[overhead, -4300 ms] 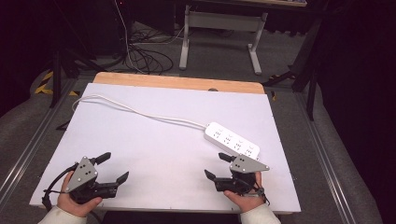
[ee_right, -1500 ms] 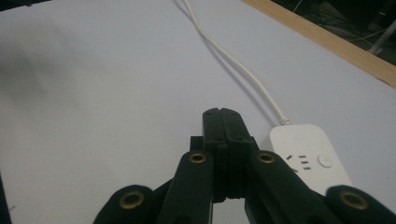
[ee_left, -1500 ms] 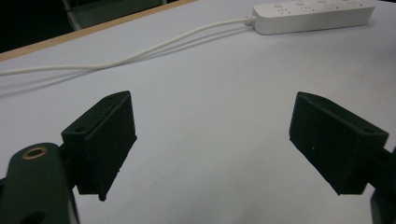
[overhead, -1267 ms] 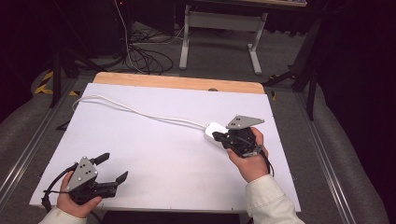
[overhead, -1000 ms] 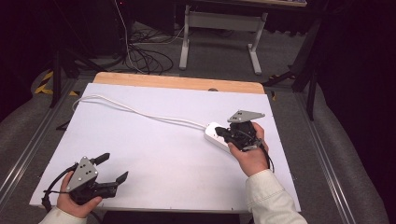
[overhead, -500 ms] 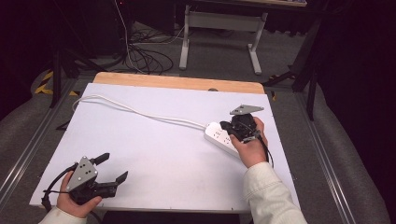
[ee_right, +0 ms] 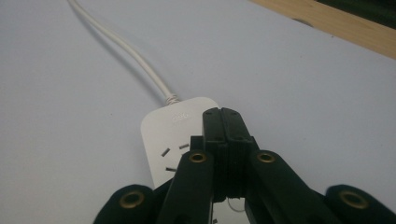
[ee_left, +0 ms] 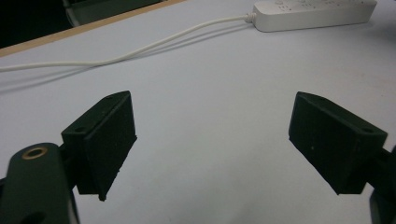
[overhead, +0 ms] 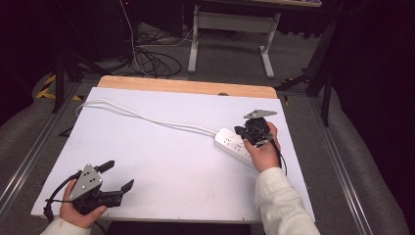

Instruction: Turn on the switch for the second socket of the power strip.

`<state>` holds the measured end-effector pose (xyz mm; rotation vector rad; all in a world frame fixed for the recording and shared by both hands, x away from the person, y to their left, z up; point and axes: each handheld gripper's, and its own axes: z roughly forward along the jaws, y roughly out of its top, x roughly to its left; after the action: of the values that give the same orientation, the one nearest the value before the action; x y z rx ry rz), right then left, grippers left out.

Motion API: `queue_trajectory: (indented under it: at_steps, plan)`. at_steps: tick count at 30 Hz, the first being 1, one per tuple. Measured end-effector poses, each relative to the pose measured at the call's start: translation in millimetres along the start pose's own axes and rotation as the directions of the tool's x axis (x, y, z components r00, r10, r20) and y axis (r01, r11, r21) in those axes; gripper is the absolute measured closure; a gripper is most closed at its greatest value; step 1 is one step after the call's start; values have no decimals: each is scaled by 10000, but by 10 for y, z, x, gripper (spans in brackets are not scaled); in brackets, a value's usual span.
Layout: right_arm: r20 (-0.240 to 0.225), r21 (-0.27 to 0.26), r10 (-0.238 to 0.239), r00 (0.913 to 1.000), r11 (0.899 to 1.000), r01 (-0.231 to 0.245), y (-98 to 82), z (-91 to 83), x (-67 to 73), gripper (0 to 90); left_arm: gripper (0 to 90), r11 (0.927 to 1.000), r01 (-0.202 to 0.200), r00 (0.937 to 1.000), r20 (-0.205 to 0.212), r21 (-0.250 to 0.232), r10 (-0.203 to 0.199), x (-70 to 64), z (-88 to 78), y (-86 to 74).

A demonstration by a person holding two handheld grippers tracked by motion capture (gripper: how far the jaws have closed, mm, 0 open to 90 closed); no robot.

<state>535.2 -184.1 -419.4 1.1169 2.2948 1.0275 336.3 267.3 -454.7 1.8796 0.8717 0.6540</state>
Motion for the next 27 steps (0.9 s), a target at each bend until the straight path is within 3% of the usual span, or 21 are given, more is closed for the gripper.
queue_trajectory:
  at_steps: [7,27]
  plan:
    - [-118,340,176,9998,9993,-172,-44,61,-20,900,153,10000,-20,10000,14,56,20,0,3,0]
    - [591,1801,317,9977,9828,-419,-94,187,-54,900,154,10000,-21,10000,12,58,21,1,3,0]
